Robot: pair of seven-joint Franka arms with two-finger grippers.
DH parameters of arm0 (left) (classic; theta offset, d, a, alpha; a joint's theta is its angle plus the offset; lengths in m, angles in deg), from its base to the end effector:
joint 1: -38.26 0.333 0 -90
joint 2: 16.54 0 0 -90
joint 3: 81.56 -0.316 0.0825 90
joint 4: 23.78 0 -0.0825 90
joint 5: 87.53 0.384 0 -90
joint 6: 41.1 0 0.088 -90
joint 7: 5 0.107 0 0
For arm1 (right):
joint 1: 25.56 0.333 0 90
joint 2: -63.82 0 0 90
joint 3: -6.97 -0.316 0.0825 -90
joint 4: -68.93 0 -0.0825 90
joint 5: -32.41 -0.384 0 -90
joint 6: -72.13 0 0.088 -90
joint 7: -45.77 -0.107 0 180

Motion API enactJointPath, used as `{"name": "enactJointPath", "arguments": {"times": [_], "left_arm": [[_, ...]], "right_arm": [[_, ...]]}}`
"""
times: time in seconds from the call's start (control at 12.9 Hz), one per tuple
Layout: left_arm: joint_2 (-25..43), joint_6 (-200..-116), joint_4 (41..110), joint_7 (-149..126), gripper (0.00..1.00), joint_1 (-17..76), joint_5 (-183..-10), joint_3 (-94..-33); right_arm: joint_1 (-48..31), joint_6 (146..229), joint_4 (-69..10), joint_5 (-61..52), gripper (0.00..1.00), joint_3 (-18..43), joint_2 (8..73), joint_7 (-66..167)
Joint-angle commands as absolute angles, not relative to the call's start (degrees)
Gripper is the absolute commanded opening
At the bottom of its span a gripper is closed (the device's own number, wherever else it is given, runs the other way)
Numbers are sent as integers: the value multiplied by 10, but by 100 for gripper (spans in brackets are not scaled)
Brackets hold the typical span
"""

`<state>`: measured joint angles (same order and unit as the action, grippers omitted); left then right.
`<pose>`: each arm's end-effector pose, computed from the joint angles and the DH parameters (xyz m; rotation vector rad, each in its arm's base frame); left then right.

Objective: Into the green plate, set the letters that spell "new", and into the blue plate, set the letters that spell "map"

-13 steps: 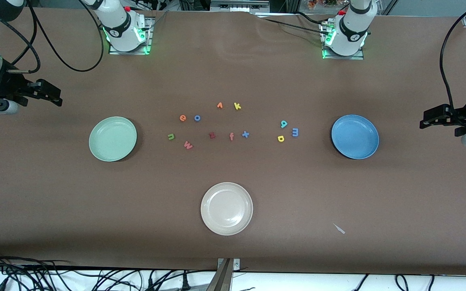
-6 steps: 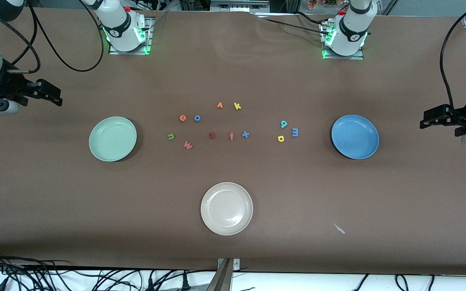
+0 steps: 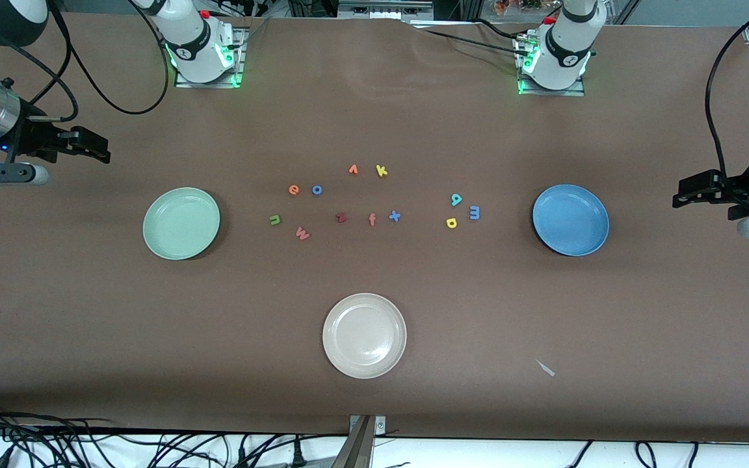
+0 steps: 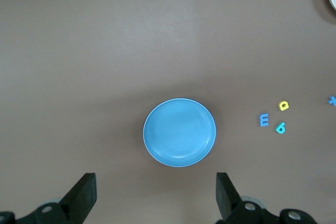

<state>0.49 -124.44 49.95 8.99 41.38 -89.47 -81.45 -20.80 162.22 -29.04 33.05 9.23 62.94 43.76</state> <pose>0.6293 0.0293 0.5710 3.0682 -0.2975 -0.1898 0.5497 0.0229 0.5510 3.1148 0.0146 -0.2377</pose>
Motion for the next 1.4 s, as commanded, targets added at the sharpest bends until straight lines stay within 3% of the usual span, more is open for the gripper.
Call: {"name": "enactJointPath", "arguments": {"times": [0.0,0.62,0.93,1.32], "left_arm": [[8,-1238,507,92,100,413,-921,-813],[56,-1259,562,-88,100,319,-999,-811],[58,-1357,665,-150,100,259,-999,-811],[47,-1487,795,-186,99,213,-1001,-810]], "right_arm": [[-198,1620,-307,333,100,91,622,431],[-98,1812,-423,329,100,88,586,200],[-52,1896,-439,330,100,88,536,21],[41,1947,-431,336,100,88,474,145]]}}
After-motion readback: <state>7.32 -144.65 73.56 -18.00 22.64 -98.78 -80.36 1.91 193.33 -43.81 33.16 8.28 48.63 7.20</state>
